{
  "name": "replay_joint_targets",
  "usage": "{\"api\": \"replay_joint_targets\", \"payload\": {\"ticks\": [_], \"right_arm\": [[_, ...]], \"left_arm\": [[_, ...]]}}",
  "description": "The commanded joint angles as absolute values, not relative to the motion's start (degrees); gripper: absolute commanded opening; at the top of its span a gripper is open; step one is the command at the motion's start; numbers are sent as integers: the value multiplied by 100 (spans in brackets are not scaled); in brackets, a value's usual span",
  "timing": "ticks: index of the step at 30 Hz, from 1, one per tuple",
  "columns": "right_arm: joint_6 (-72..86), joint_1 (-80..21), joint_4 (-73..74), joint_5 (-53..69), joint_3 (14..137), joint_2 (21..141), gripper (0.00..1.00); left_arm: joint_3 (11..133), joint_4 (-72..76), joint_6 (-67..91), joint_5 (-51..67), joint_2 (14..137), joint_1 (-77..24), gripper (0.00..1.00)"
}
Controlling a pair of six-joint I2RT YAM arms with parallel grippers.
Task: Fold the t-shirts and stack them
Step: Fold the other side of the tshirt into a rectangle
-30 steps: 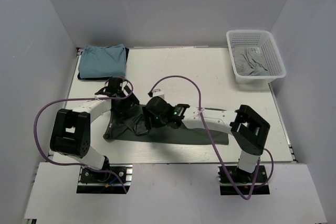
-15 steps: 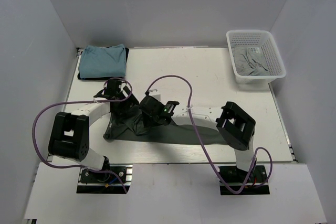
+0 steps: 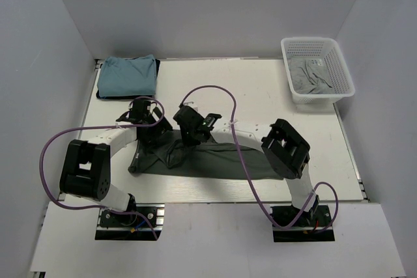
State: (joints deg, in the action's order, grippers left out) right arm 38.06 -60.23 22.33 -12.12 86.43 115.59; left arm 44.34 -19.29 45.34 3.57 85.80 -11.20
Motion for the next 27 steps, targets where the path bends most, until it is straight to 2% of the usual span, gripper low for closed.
{"api": "replay_joint_targets", "payload": {"ticks": [1,2,3,6,18,19,20,21,22,27], "right_arm": [[3665,-6047,2364,-1020,8737,11550,24],[3691,-6029,2356,-1028,8684,11514,20],[3700,-6012,2347,-1028,8649,11427,12],[3665,-6029,2364,-1046,8342,11207,1],[3314,-6091,2023,-747,7094,10477,0],[3296,-6091,1995,-608,7023,10468,5],[3183,-6100,1960,-572,6996,10459,24],[3051,-6126,1873,-493,7005,10415,28],[2928,-6152,1820,-327,7014,10389,31],[2303,-6266,1415,-53,6909,9819,32]], "left_arm": [[4280,-2189,4412,281,8464,-1107,100],[4350,-2188,4412,351,8542,-1107,100],[4351,-2188,4412,352,8630,-1107,100],[4482,-2328,4359,194,8806,-1107,100],[4588,-2443,4359,-79,8991,-1055,100],[4588,-2443,4359,-79,8991,-1055,100],[4588,-2443,4359,-79,8991,-1055,100],[4588,-2443,4359,-79,8991,-1055,100],[4588,-2496,4359,-79,8991,-1055,100],[4588,-2549,4359,-79,8834,-1055,100]]}}
